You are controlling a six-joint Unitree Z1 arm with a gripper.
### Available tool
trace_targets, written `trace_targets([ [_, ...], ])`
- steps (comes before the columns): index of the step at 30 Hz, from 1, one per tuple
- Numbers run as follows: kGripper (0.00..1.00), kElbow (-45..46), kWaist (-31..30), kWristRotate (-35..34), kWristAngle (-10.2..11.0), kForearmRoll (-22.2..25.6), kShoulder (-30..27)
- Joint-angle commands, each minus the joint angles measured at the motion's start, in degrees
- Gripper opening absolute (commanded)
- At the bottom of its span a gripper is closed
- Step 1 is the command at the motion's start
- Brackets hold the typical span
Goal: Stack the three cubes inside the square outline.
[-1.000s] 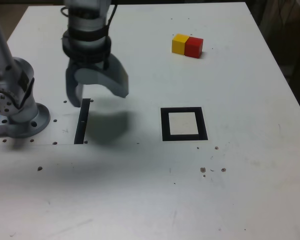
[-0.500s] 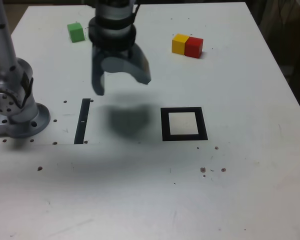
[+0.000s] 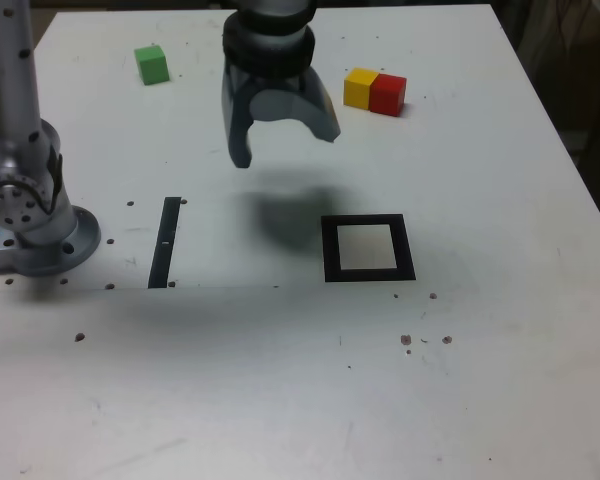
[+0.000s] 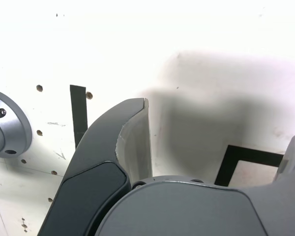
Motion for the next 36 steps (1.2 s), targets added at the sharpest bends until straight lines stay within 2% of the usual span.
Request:
trace_targets([
  [1,0.98,-2.1,1.0,0.7,-0.2,1.2,1.7],
  [17,0.97,-19.8,6.9,4.2,-0.8,7.9,13.6],
  [30,0.97,-29.5,10.2,4.7,-1.4,11.3,19.3],
  [36,0.97,-36.4,10.7,4.7,-1.6,14.3,23.2],
])
